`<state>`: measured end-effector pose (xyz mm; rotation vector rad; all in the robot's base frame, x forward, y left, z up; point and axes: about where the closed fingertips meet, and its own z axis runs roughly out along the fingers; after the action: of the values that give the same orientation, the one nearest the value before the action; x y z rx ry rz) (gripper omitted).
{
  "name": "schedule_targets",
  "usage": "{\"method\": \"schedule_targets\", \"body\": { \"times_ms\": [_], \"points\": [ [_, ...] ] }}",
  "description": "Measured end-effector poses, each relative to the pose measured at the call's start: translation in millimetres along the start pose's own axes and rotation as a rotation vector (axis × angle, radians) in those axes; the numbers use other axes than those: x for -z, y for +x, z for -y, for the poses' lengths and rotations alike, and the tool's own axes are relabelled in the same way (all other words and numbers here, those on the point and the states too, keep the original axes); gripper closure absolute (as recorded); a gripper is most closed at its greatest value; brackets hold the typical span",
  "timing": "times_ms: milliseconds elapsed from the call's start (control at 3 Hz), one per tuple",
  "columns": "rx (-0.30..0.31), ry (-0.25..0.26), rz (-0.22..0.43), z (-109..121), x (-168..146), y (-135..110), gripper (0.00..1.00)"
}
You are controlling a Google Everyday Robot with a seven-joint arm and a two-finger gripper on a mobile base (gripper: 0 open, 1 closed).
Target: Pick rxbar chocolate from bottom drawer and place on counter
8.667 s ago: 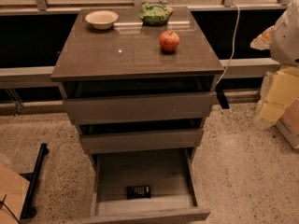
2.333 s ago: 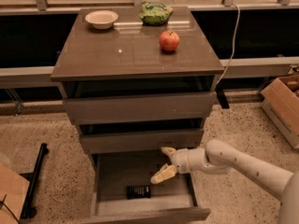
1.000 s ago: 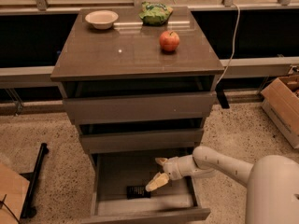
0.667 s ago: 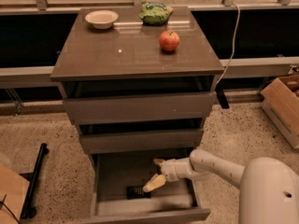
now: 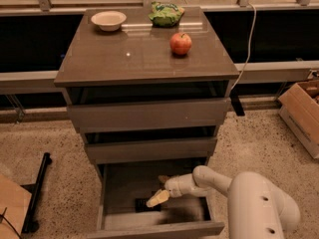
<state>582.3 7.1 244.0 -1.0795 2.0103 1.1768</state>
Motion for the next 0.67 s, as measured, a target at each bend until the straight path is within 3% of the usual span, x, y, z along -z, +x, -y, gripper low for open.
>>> {"method": "schedule_targets", "body": {
  "times_ms": [333,667],
  "points": [
    [0.014,0.047,-0.021,18.8,0.4,3.3,0.0],
    [0.067,0.09,-0.071,22.5,-19.1,13.9,0.0]
  ]
}}
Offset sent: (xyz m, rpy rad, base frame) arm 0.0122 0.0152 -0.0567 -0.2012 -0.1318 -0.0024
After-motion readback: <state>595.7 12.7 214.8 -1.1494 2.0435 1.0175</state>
